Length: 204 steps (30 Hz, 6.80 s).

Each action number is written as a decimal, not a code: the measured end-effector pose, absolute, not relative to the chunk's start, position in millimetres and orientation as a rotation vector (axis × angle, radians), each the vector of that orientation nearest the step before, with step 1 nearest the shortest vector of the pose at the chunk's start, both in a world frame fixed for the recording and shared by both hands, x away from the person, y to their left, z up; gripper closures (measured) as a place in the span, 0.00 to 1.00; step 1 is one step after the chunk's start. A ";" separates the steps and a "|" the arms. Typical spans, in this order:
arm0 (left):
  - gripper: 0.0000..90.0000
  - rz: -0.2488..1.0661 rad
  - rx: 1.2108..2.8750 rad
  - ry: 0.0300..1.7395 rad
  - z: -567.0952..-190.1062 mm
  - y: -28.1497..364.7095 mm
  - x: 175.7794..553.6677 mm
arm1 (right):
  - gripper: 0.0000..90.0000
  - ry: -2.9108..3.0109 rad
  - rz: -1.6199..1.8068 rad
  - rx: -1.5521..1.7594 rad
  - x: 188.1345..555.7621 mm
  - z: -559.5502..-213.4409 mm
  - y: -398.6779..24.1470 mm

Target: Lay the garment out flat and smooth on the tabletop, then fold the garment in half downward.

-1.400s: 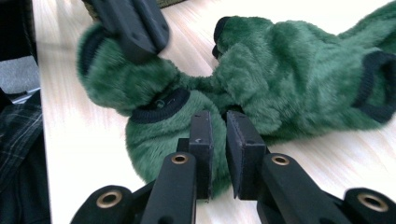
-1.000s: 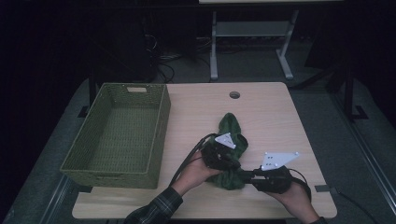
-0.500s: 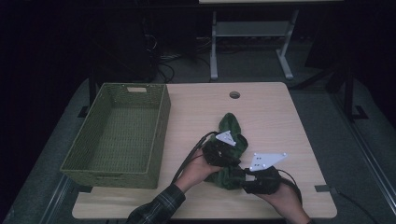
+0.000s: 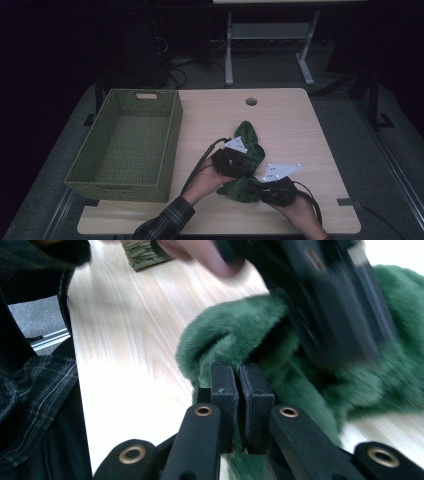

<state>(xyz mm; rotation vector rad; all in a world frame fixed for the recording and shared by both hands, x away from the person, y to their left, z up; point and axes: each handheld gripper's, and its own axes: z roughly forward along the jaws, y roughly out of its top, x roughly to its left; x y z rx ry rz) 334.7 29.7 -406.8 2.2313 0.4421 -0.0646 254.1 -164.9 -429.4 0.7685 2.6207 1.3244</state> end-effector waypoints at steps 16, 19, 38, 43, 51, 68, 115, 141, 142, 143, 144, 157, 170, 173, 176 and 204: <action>0.81 -0.048 2.277 0.363 -406.7 43.6 292.2 | 0.91 2.610 1.284 0.874 246.7 -431.9 -199.0; 0.83 -0.067 2.305 0.368 -419.4 36.4 294.8 | 0.84 2.581 1.305 0.871 247.6 -426.7 -201.7; 0.89 -0.075 2.404 0.359 -442.4 32.8 305.4 | 1.00 2.699 1.114 0.877 269.1 -460.8 -180.4; 0.89 -0.078 2.405 0.353 -443.6 30.2 305.7 | 1.00 2.703 1.099 0.886 268.5 -463.0 -183.5; 0.80 -0.084 2.342 0.389 -426.0 41.0 310.4 | 0.90 2.635 1.192 0.909 272.9 -446.4 -194.0; 0.70 0.044 2.285 0.529 -395.3 61.4 361.0 | 0.72 2.545 1.293 0.940 322.2 -414.0 -208.6; 0.97 0.149 2.277 0.718 -413.0 38.0 472.2 | 0.97 2.508 1.173 1.146 461.9 -424.1 -193.7; 0.96 0.317 2.161 0.412 -351.2 80.1 337.1 | 0.96 2.420 1.392 0.691 329.9 -361.2 -201.9; 0.96 0.316 2.164 0.397 -352.2 81.6 331.7 | 0.96 2.423 1.398 0.677 324.5 -361.8 -203.0; 0.96 0.308 2.164 0.387 -354.0 83.4 325.0 | 0.96 2.426 1.402 0.670 318.6 -362.6 -203.7; 0.96 0.302 2.163 0.377 -356.0 84.4 319.8 | 0.96 2.432 1.405 0.665 311.7 -364.1 -204.3; 0.97 0.195 2.222 0.249 -390.0 86.3 268.9 | 0.95 2.587 1.368 0.593 252.8 -396.7 -202.4; 0.99 0.060 2.410 0.187 -434.7 75.7 255.5 | 0.96 2.777 1.294 0.590 233.4 -440.7 -195.4; 0.99 0.065 2.471 0.173 -439.9 74.0 258.1 | 0.96 2.816 1.247 0.585 234.1 -448.9 -190.6; 0.99 0.047 2.473 0.208 -444.7 72.5 260.9 | 0.96 2.839 1.207 0.592 238.4 -456.9 -189.8; 0.49 0.038 2.336 0.319 -387.0 81.0 298.1 | 0.96 2.810 1.238 0.623 246.3 -452.5 -187.1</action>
